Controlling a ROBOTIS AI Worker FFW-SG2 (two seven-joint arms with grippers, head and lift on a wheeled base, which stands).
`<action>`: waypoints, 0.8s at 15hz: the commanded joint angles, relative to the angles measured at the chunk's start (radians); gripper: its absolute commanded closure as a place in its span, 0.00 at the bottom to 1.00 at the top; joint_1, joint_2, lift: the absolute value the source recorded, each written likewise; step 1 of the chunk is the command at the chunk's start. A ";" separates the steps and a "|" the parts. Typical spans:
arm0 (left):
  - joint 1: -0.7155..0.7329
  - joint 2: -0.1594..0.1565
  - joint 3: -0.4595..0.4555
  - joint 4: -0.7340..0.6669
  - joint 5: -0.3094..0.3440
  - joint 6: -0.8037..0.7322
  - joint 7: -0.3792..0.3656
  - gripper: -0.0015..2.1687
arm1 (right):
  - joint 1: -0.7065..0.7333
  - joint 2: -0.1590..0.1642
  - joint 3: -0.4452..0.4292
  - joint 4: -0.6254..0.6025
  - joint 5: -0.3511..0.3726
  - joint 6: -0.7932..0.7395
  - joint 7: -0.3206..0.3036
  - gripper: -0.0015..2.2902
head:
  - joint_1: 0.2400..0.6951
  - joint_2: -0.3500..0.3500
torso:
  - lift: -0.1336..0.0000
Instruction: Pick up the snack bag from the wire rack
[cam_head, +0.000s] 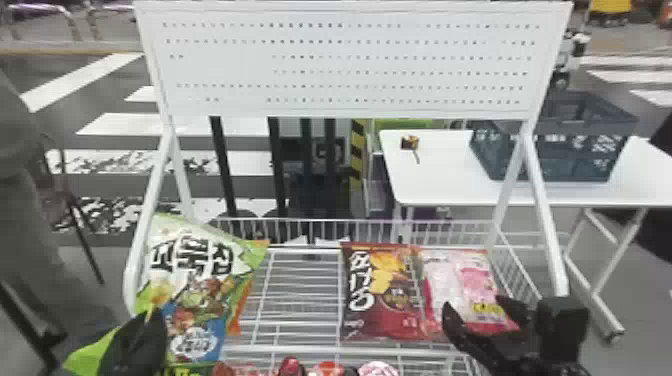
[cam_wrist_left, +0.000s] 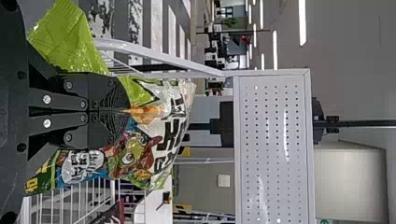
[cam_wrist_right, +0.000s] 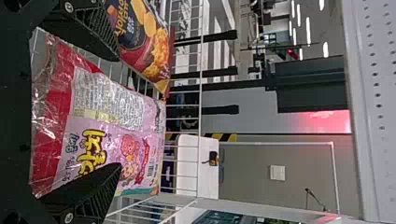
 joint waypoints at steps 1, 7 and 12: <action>-0.004 0.000 0.000 0.006 0.000 0.001 0.001 0.74 | -0.083 0.001 -0.009 0.103 0.033 0.034 0.010 0.04 | 0.57 0.50 | 1.00; -0.018 0.000 0.000 0.020 0.003 0.004 0.001 0.74 | -0.135 0.001 -0.017 0.157 0.059 0.107 0.032 0.78 | 0.57 0.50 | 1.00; -0.026 0.002 -0.002 0.027 0.004 0.004 0.002 0.74 | -0.117 0.001 -0.012 0.111 0.048 0.123 0.019 0.98 | 0.57 0.50 | 1.00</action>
